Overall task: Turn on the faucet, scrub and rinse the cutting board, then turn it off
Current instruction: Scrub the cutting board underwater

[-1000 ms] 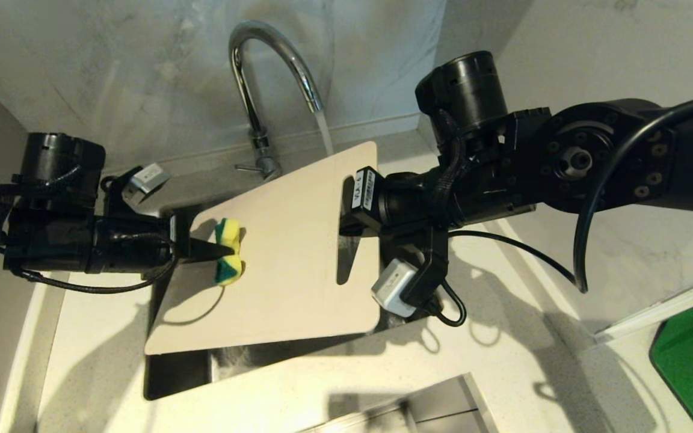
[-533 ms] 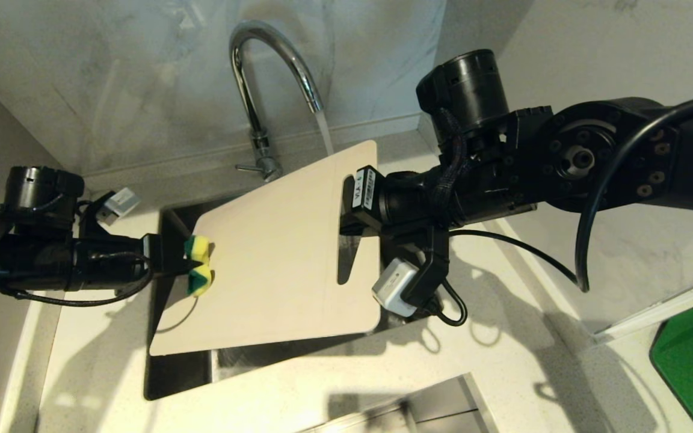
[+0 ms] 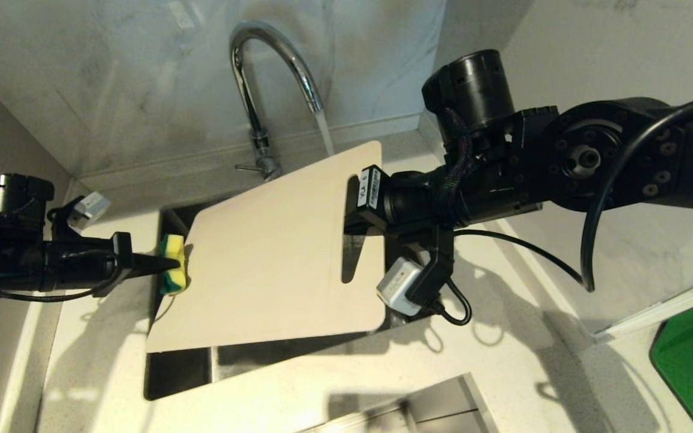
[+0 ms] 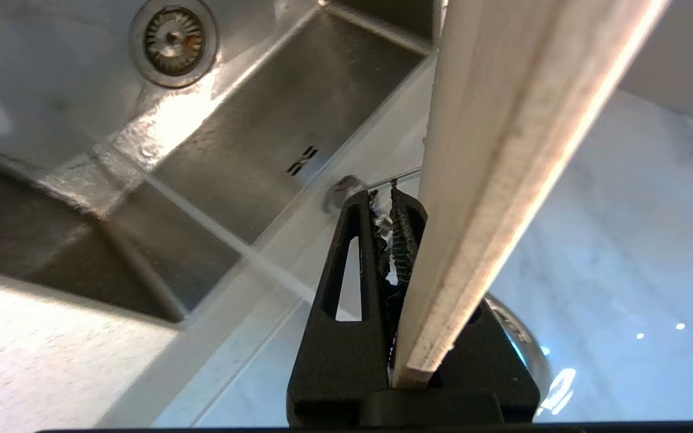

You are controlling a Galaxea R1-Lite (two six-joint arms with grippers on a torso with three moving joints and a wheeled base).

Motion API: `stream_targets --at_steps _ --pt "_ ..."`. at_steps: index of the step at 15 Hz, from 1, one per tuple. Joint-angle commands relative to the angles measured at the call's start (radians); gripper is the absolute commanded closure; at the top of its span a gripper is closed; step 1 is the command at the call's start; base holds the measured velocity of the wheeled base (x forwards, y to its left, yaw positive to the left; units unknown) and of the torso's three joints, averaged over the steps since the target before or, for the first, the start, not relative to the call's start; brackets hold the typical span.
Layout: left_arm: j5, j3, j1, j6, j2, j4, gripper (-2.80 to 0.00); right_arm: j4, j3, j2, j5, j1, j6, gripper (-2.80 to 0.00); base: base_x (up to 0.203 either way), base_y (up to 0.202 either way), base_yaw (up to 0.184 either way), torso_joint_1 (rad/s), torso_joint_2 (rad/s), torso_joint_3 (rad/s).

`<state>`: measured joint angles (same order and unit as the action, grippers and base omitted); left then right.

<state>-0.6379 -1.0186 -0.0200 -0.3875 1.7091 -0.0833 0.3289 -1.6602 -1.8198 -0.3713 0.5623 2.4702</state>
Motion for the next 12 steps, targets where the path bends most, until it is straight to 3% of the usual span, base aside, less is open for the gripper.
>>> stream_targets --at_steps 1,6,12 --pt "-0.003 -0.023 0.009 -0.024 0.005 -0.008 0.0 0.002 0.007 -0.001 -0.001 -0.01 0.015 0.0 0.0 0.0 0.0 0.0 0.0 0.0" --pt "-0.008 -0.118 0.011 -0.106 -0.021 0.003 0.0 -0.001 0.035 -0.006 0.0 -0.014 0.018 0.0 0.0 0.0 0.0 0.0 0.0 0.0" --pt "-0.009 -0.115 0.029 -0.113 -0.06 0.039 0.0 -0.008 0.062 -0.026 0.026 -0.024 0.016 0.0 0.0 0.0 0.0 0.0 0.0 0.0"
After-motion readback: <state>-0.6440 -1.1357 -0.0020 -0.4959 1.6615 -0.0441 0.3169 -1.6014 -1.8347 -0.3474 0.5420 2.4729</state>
